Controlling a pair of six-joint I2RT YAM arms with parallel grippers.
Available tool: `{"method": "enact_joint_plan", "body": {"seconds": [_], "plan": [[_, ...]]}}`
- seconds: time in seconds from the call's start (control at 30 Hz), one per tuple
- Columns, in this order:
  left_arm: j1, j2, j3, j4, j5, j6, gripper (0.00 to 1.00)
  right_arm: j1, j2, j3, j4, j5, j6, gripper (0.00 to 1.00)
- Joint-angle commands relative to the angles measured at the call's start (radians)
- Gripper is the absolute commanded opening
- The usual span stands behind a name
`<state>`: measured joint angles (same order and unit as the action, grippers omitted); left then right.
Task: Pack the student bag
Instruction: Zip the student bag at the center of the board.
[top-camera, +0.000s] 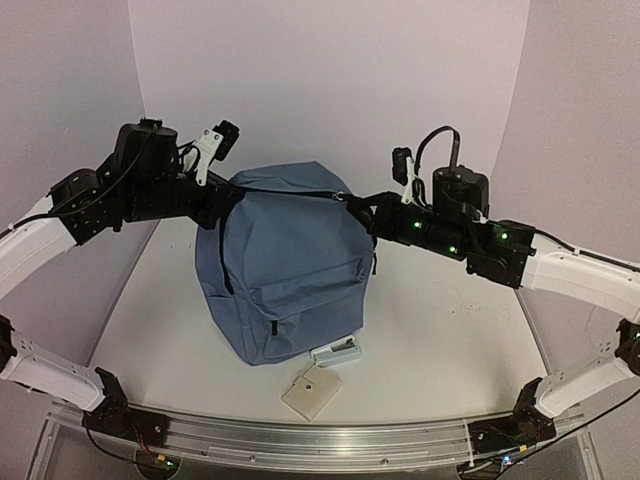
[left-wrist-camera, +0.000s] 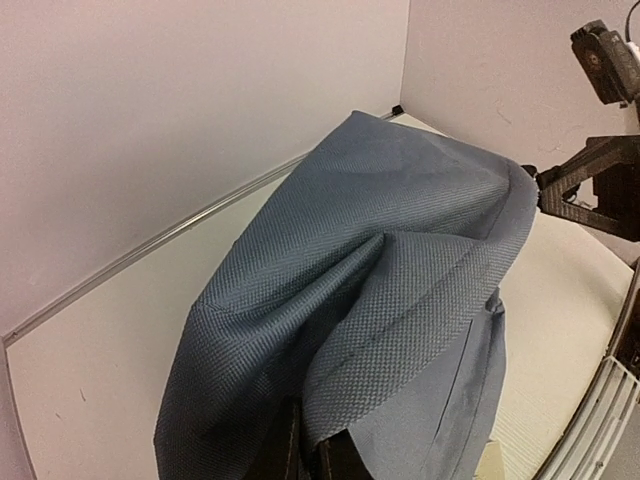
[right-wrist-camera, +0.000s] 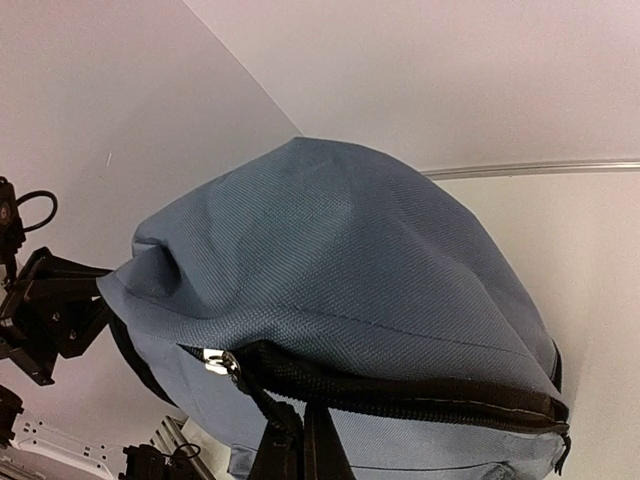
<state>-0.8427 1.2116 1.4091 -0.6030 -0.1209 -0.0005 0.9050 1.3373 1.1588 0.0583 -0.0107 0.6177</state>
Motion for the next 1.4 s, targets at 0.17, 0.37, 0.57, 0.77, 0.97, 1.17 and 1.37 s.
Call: {"method": "enact_joint_plan", "body": {"seconds": [0.17,0.37,0.57,0.77,0.97,1.17,1.37], "plan": [[0.037,0.187,0.348,-0.062,0.297,0.195,0.65,-0.045,0.026,0.087,0.012,-0.132,-0.039,0.00],[-0.023,0.339,0.504,-0.112,0.365,0.269,0.79,-0.044,0.063,0.114,0.014,-0.228,-0.047,0.00],[-0.060,0.427,0.550,-0.191,0.327,0.317,0.81,-0.044,0.077,0.098,0.015,-0.255,-0.035,0.00],[-0.067,0.447,0.524,-0.165,0.207,0.327,0.57,-0.044,0.093,0.065,0.017,-0.268,-0.015,0.00],[-0.068,0.413,0.459,-0.088,0.172,0.321,0.24,-0.044,0.124,0.040,0.020,-0.288,0.010,0.00],[-0.069,0.363,0.411,-0.012,0.173,0.324,0.04,-0.044,0.092,-0.002,0.046,-0.207,0.070,0.00],[-0.068,0.276,0.326,0.107,0.149,0.353,0.00,-0.045,-0.054,-0.023,0.084,-0.009,0.129,0.00]]}}
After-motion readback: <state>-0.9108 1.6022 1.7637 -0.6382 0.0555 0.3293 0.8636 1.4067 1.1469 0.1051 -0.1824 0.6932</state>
